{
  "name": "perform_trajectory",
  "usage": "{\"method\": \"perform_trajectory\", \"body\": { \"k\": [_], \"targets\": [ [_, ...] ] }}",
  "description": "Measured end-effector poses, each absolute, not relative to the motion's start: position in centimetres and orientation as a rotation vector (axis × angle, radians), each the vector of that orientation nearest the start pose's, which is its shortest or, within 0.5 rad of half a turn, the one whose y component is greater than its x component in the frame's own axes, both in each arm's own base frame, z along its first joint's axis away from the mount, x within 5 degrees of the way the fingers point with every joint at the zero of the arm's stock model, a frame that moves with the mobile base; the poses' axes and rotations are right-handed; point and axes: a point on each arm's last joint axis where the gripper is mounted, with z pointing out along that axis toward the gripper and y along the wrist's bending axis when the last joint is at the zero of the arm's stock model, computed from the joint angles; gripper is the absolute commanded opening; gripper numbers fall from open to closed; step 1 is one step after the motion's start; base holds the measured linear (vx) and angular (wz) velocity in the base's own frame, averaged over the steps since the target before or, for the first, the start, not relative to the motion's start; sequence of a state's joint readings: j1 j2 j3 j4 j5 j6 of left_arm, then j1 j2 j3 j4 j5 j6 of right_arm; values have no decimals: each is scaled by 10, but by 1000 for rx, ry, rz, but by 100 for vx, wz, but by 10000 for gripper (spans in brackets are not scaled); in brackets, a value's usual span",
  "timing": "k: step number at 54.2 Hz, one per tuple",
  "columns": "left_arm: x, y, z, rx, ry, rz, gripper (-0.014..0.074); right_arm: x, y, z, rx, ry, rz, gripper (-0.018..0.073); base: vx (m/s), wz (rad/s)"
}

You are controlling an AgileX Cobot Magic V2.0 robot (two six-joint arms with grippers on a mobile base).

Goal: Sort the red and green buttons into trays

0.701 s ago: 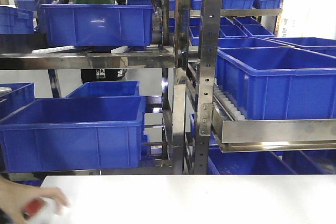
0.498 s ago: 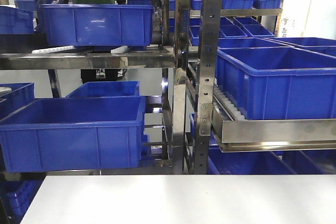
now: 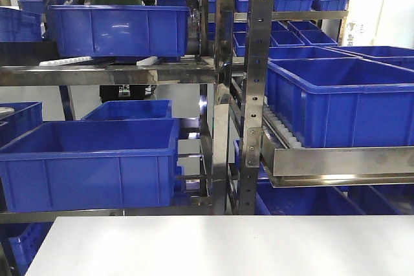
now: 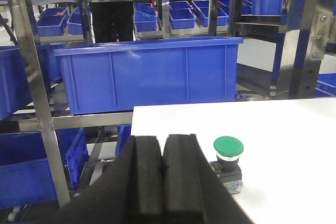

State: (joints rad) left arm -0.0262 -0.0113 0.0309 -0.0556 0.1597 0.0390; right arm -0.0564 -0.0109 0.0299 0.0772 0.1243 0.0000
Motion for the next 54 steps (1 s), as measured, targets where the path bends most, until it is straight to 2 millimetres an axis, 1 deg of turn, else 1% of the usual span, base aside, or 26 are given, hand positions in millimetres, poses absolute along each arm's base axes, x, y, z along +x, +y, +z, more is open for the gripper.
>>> {"method": "perform_trajectory", "body": {
  "k": [6,10,14,17,19,21,25,26,27,28,30,33,36,38,42,47,50,54],
  "targets": [
    [56,-2,189,15,1661,-39,-6,57,-3,196,101,1587,21,-8,0,0],
    [57,-2,192,16,1626,-35,-6,57,-3,201,100,1533,18,-8,0,0],
    [57,-2,200,-2,1540,-47,-6,56,-3,206,94,1494,10,-8,0,0],
    [56,-1,211,-53,1467,-99,-6,55,-3,216,72,1463,-12,-8,0,0],
    [54,-1,223,-100,1419,-152,-6,52,-3,228,52,1429,-33,-8,0,0],
    [51,-1,235,-127,1374,-186,-6,49,-3,246,24,1385,-66,-8,0,0],
    [47,0,262,-131,1304,-199,-6,46,-3,284,-10,1310,-108,-8,0,0],
    [47,0,270,-129,1294,-197,-6,47,-3,291,-12,1301,-112,-8,0,0],
    [48,0,278,-127,1287,-194,-6,49,-3,303,-15,1292,-116,-8,0,0],
    [50,0,286,-127,1285,-193,-6,50,-3,309,-16,1290,-118,-8,0,0],
    [55,0,298,-122,1295,-185,-6,58,-3,322,-17,1304,-118,-8,0,0],
    [69,-1,316,-117,1334,-171,-6,70,-4,338,-17,1322,-117,-8,0,0],
    [85,-1,326,-111,1376,-156,-6,87,-5,347,-16,1370,-114,-8,0,0],
    [96,-1,331,-109,1412,-149,-6,99,-6,350,-16,1404,-112,-8,0,0],
    [123,-2,335,-110,1492,-140,-6,124,-7,348,-17,1489,-109,-8,0,0],
    [152,-3,333,-115,1585,-133,1,149,-8,335,-18,1594,-105,0,0,0],
    [166,-3,329,-115,1628,-129,13,159,-9,327,-19,1642,-104,14,0,0],
    [179,-4,323,-94,1677,-107,47,167,-9,321,-19,1683,-102,49,0,0]
  ]
}}
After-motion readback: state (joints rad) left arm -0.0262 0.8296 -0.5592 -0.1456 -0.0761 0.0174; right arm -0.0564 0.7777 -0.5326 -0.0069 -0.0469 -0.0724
